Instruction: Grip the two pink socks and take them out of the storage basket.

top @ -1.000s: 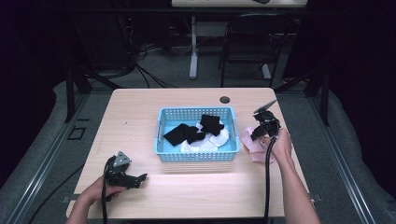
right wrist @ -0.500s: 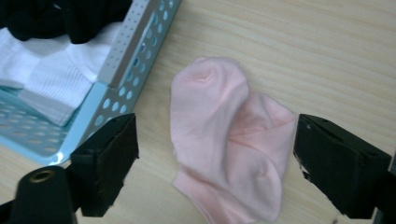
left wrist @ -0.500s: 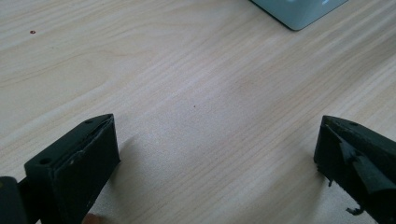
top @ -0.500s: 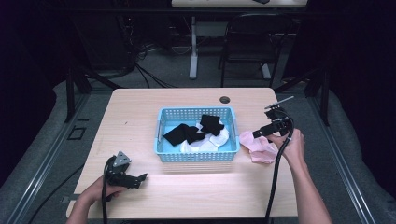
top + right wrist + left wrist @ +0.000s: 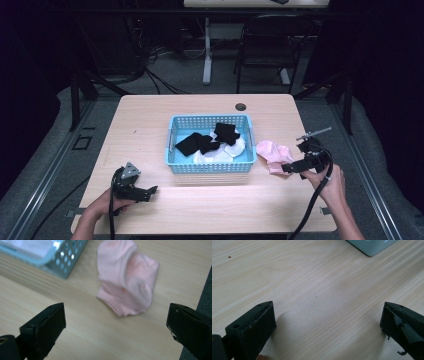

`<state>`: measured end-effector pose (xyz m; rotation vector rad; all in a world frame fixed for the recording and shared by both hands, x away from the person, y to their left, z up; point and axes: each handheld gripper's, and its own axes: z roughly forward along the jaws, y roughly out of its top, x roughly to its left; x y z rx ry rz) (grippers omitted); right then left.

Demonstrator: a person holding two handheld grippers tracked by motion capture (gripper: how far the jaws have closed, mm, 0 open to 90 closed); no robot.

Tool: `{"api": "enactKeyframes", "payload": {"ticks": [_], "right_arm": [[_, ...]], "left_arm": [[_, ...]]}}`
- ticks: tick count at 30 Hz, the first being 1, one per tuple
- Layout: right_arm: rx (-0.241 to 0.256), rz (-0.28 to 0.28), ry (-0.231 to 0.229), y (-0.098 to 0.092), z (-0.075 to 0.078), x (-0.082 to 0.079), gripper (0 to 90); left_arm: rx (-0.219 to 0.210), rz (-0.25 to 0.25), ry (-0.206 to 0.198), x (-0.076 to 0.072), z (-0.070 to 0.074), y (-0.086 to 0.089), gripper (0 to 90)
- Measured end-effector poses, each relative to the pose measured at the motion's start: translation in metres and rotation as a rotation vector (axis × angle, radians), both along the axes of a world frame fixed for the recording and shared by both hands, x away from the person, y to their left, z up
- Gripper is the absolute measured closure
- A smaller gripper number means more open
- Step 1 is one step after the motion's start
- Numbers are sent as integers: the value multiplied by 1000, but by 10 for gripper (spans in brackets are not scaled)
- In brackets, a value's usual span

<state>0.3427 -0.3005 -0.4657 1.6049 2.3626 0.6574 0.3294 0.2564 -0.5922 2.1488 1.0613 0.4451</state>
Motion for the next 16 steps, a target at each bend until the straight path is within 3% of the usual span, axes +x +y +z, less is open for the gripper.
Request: {"api": "enactKeyframes", "payload": {"ticks": [3, 5, 12, 16], "right_arm": [[12, -23, -13, -7, -16, -12, 26], [-15, -18, 27, -9, -25, -14, 26], [-49, -39, 100, -20, -46, -15, 31], [-57, -48, 114, -28, -49, -13, 37]], "left_arm": [[0, 1, -1, 0, 0, 0, 0], [1, 1, -1, 0, 0, 0, 0], [-1, 1, -1, 0, 0, 0, 0], [-1, 2, -1, 0, 0, 0, 0]]}}
